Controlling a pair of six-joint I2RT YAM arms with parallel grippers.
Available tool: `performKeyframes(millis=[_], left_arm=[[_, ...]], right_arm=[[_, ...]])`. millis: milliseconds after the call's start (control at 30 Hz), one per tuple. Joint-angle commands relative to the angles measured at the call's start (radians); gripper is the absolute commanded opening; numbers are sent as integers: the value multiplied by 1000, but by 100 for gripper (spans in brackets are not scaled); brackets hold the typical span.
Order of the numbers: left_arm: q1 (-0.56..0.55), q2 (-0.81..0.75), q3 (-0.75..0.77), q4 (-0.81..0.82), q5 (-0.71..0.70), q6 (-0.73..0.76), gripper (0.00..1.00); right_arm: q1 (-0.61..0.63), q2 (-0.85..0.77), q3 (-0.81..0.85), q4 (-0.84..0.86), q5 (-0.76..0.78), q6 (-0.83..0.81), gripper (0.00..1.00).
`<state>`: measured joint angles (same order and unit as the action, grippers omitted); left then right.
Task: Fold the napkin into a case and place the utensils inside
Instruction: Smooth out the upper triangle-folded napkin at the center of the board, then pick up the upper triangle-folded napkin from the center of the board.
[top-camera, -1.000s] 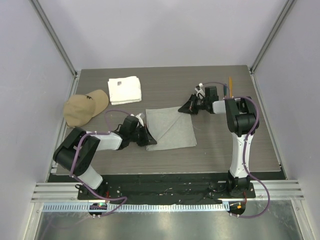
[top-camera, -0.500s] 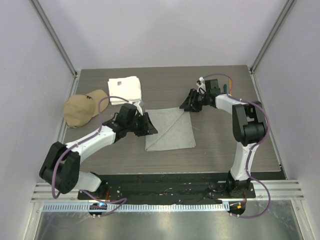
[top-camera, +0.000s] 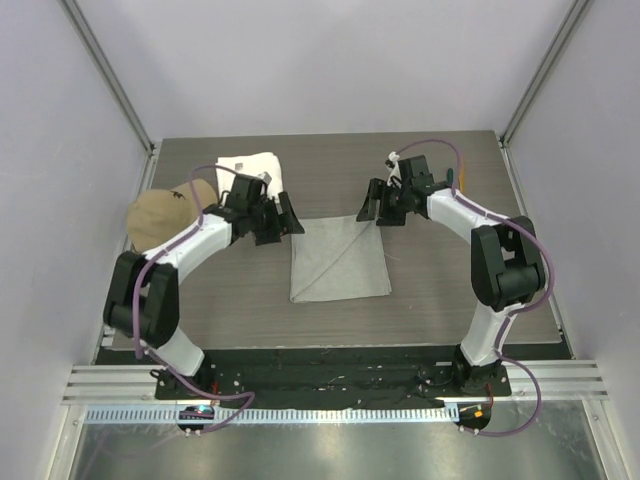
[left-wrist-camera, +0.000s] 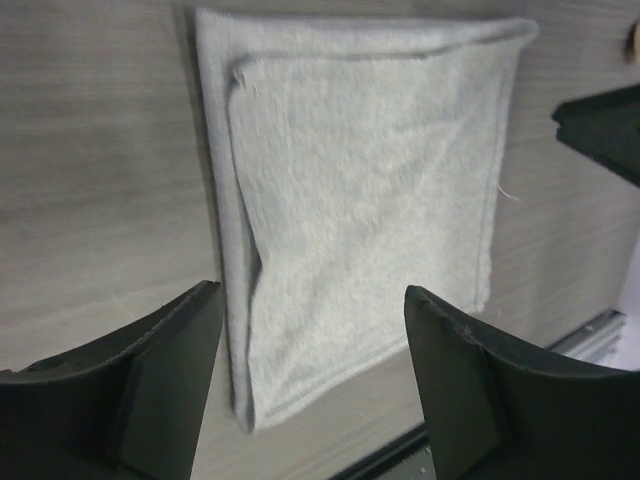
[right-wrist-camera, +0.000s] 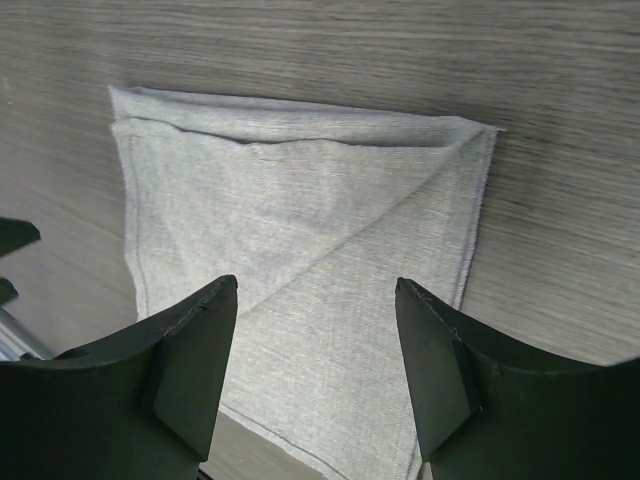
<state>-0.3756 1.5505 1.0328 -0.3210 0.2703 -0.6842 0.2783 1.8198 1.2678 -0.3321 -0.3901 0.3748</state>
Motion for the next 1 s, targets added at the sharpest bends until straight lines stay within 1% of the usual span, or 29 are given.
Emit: performKeyframes(millis=[0, 33, 67, 100, 167, 200, 300, 433, 567, 700, 800, 900, 967], left_arm=[[10, 129, 142, -20, -59, 110, 78], [12, 152, 173, -13, -74, 127, 78], [14, 204, 187, -9, -121, 141, 76], [18, 227, 232, -27, -120, 158, 73], [30, 285, 262, -23, -112, 164, 66], [32, 305, 282, 6, -105, 179, 63], [30, 374, 346, -13, -94, 219, 56], [33, 422, 368, -9, -80, 248, 55], [33, 453, 377, -19, -74, 268, 58], [33, 448, 343, -9, -82, 273, 57], [35, 464, 357, -23, -79, 290, 54], [43, 480, 360, -6, -45, 284, 44], [52, 497, 360, 13, -19, 272, 43]], right_arm=[[-4, 26, 19, -5, 27, -11, 70], [-4, 24, 16, -4, 16, -8, 70], [-4, 27, 15, 1, 13, -8, 70], [-5, 26, 15, 1, 13, -7, 70], [-5, 19, 10, 5, 1, -4, 70], [-4, 16, 4, 10, -9, 1, 70], [-2, -10, -34, 57, -50, 26, 70], [2, -45, -73, 96, -82, 52, 69], [12, -68, -97, 116, -92, 58, 69], [19, -74, -107, 120, -99, 58, 70], [25, -79, -108, 125, -104, 64, 69], [33, -80, -107, 127, -105, 67, 70], [42, -85, -108, 125, -104, 65, 69]])
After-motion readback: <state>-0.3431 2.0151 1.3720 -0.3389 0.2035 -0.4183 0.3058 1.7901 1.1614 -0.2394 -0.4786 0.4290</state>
